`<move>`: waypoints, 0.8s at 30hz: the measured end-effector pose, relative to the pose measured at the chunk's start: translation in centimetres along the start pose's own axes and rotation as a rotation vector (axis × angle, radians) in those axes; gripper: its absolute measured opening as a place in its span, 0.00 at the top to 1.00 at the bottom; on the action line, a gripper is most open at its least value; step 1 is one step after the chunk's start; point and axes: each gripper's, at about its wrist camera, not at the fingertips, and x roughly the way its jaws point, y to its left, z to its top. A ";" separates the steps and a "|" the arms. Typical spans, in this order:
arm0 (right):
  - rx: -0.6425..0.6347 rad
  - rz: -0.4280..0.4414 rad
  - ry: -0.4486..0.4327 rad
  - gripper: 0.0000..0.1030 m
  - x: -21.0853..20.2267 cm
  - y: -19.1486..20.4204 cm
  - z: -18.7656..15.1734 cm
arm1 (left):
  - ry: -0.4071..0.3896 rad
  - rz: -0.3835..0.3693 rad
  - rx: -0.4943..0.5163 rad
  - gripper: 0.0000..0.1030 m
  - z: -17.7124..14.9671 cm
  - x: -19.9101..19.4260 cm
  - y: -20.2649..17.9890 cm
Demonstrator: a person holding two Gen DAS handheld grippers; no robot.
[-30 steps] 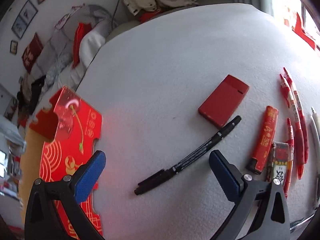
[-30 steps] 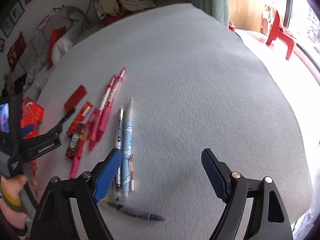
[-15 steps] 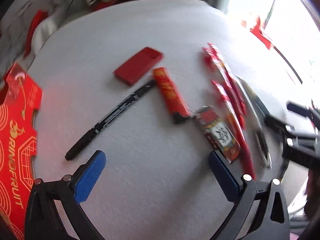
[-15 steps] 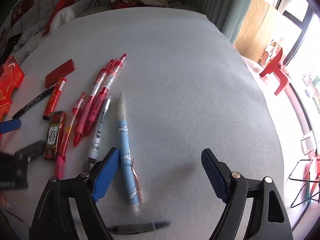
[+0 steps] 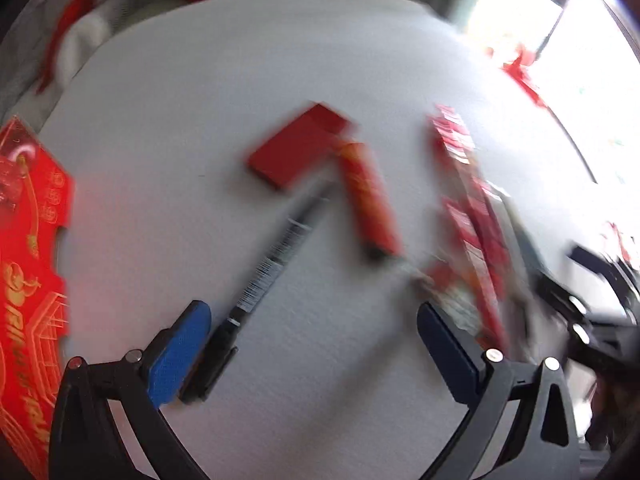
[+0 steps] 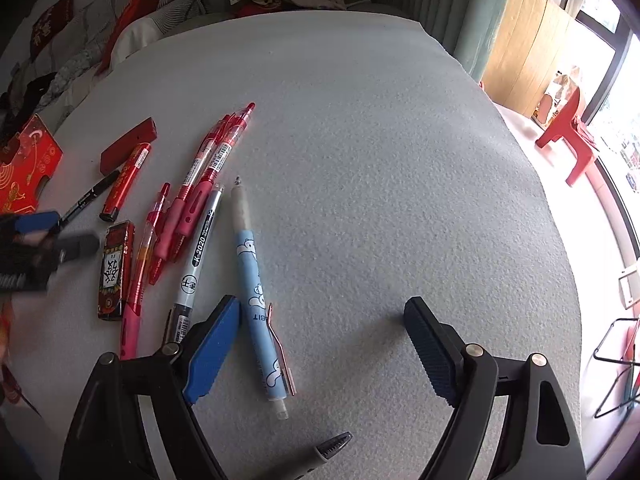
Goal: Organize rigid objects
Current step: 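Move both tools back over the table toward the remaining pens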
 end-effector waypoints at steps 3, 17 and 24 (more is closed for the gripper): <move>-0.008 0.000 -0.003 0.16 0.0 0.4 -0.1 | -0.002 -0.138 0.019 0.00 -0.8 -1.5 -0.7; -0.061 0.002 0.003 0.19 0.2 2.2 0.8 | -0.094 0.165 -0.082 0.00 1.3 -2.4 2.0; -0.125 0.055 0.002 0.45 -0.1 3.9 1.3 | -0.175 0.176 -0.108 0.00 -0.5 -2.4 0.8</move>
